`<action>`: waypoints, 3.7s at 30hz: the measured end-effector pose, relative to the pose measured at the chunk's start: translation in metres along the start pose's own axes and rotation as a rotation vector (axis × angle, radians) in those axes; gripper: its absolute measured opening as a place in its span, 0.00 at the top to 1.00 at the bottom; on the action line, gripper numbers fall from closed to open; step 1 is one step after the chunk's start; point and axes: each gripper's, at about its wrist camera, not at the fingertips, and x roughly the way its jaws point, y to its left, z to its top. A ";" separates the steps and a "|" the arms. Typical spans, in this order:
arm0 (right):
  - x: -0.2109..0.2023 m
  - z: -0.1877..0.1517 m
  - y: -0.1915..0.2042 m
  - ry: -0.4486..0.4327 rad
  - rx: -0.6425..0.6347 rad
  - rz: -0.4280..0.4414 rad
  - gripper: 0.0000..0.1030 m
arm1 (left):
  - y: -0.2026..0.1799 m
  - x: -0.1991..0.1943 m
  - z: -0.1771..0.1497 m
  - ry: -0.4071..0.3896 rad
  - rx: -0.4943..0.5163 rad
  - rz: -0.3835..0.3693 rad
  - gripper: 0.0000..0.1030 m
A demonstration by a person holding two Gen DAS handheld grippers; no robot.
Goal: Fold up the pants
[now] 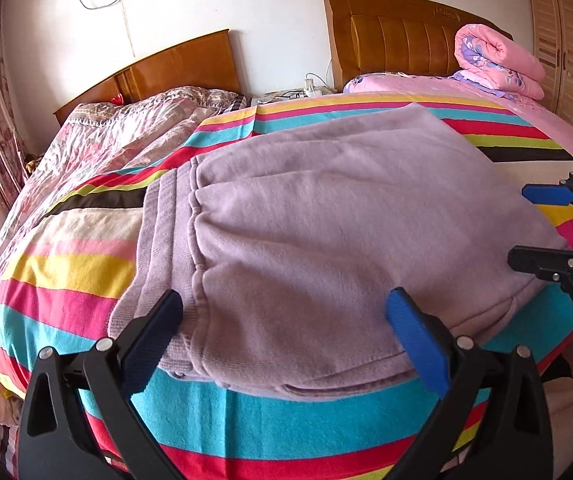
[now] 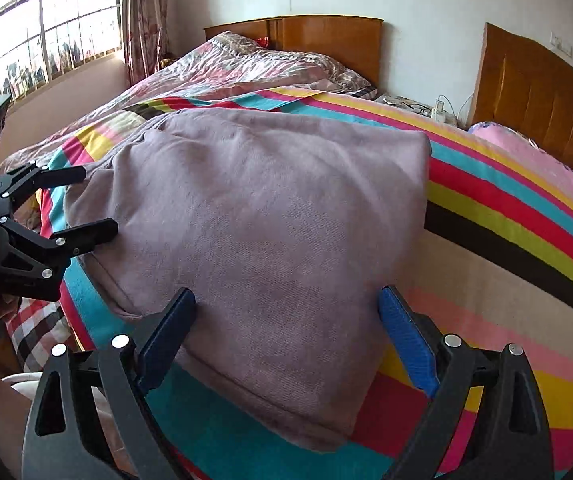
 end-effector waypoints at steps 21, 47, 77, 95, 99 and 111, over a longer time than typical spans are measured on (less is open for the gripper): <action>-0.090 -0.027 0.015 -0.152 0.123 -0.035 0.13 | 0.005 0.002 -0.004 -0.015 -0.053 0.034 0.01; -0.101 -0.042 0.028 -0.204 0.141 -0.181 0.10 | -0.028 -0.098 0.002 -0.307 -0.178 0.049 0.01; -0.097 -0.040 0.037 -0.197 0.112 -0.168 0.10 | -0.026 -0.099 0.001 -0.298 -0.173 0.047 0.01; -0.096 -0.042 0.038 -0.195 0.112 -0.163 0.10 | -0.026 -0.099 0.001 -0.298 -0.172 0.047 0.01; -0.095 -0.042 0.039 -0.194 0.112 -0.161 0.10 | -0.026 -0.099 0.001 -0.296 -0.173 0.047 0.01; -0.096 -0.044 0.039 -0.193 0.113 -0.159 0.10 | -0.024 -0.099 -0.005 -0.291 -0.176 0.047 0.01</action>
